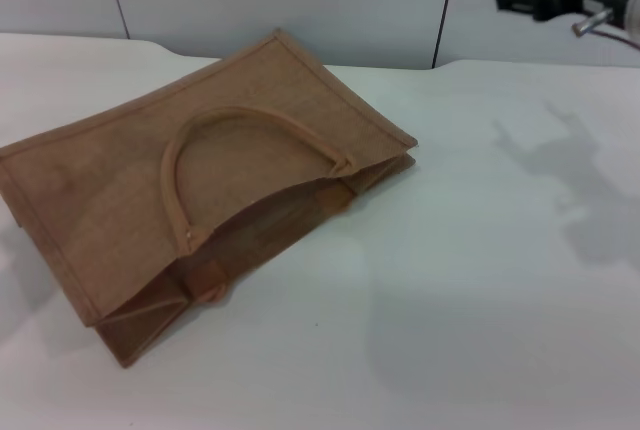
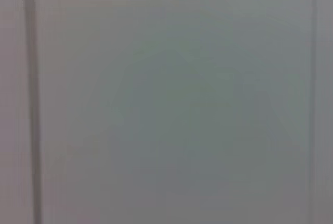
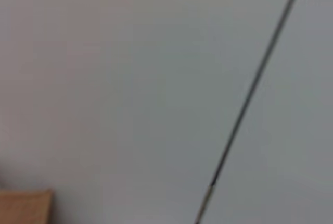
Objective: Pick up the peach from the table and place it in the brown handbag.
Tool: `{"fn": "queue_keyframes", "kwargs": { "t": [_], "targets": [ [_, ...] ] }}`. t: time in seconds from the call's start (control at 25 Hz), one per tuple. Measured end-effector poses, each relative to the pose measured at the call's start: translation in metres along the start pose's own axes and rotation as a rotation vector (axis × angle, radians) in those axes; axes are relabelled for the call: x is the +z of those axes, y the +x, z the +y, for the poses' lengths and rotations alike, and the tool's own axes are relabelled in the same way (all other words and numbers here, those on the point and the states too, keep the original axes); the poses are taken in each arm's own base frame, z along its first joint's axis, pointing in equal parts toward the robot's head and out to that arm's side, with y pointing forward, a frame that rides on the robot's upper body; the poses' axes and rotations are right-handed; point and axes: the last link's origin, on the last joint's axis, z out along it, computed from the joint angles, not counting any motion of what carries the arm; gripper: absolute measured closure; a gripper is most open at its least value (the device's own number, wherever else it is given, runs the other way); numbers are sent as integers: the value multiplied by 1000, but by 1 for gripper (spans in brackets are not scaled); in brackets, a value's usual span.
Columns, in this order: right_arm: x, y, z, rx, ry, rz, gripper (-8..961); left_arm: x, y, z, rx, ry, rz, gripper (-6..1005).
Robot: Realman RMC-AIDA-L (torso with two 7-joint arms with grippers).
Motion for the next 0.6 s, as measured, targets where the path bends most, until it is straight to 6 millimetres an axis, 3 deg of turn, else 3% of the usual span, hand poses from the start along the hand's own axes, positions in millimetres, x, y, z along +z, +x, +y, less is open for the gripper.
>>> {"fn": "queue_keyframes", "kwargs": {
  "t": [0.08, 0.28, 0.6],
  "targets": [
    [0, 2, -3, 3, 39, -30, 62, -9, -22, -6, -12, 58, 85, 280],
    [5, 13, 0, -12, 125, -101, 61, -16, -51, -8, -10, 136, 138, 164],
    [8, 45, 7, 26, 242, -169, 61, -23, -104, 0, -18, 273, 139, 170]
  ]
}}
